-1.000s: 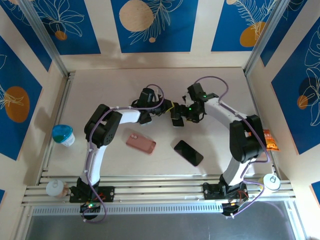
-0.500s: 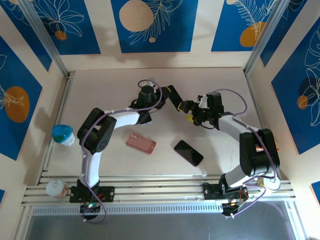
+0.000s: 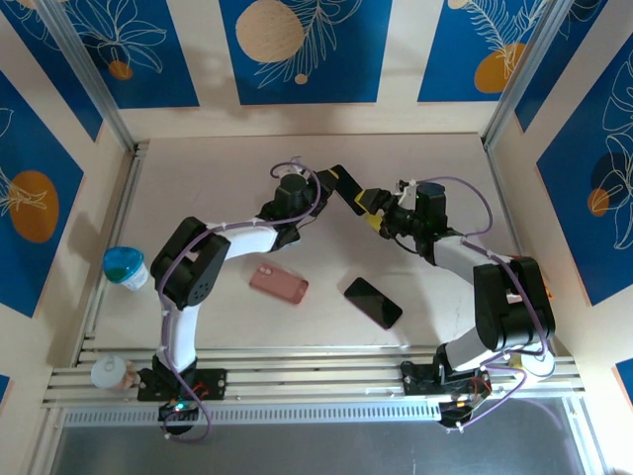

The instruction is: Put the phone into the phone case

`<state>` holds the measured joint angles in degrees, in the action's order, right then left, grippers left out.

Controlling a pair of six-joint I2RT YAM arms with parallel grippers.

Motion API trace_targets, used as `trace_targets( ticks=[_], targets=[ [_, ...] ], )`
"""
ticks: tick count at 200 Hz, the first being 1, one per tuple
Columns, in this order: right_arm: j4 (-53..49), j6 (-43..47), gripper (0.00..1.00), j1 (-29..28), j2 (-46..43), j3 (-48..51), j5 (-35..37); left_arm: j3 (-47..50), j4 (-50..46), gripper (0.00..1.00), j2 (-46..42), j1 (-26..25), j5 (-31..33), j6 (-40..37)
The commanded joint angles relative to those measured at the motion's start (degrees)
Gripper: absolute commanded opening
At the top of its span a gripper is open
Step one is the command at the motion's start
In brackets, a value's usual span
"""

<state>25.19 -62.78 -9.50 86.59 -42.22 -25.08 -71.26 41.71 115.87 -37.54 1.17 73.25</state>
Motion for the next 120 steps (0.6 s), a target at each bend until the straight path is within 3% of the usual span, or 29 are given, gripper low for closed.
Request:
trace_targets(
  ticks=[1,84,120],
  targets=[
    [6.3,-3.0,0.77,0.3,1.0,0.7,-0.1,0.7,5.8,0.00,-3.6,-1.4,0.4,2.8],
    [13.4,-6.1,0.53,-0.1,8.0,-1.7,-0.4,2.3,6.7,0.00,-4.1,-1.9,-0.8,5.4],
    [11.1,-4.6,0.23,0.0,6.4,-1.6,0.3,2.9,4.3,0.02,-4.4,-1.6,-1.8,3.7]
  ],
)
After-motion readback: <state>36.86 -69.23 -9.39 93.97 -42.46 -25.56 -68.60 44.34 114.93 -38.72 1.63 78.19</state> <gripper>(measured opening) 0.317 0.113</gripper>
